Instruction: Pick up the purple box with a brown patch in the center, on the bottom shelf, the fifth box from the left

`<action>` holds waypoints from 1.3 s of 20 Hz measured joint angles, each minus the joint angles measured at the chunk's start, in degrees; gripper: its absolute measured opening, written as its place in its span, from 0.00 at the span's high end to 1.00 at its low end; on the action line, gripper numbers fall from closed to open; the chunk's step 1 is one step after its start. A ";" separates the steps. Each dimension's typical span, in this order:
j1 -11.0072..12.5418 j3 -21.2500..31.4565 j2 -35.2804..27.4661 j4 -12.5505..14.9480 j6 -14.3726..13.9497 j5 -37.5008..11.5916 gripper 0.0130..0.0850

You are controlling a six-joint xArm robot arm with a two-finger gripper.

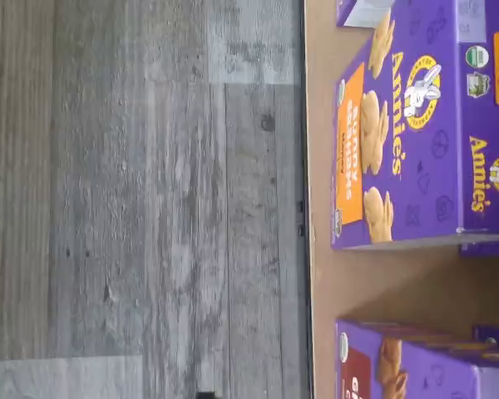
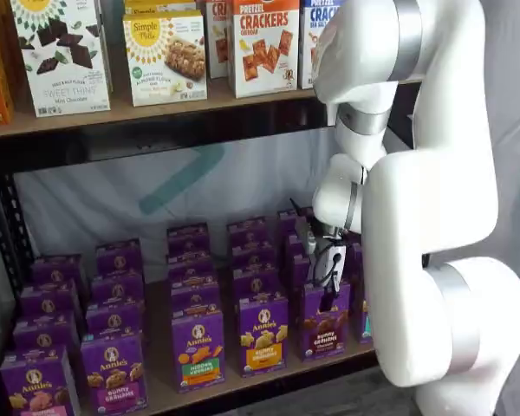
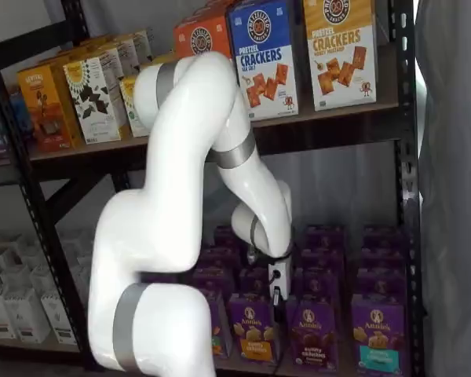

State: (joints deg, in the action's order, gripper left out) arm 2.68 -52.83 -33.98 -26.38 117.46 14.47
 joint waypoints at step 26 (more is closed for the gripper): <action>2.04 -17.25 -13.59 2.52 -0.95 3.55 0.00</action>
State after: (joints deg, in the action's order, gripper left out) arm 4.72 -70.07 -47.58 -23.86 116.51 18.02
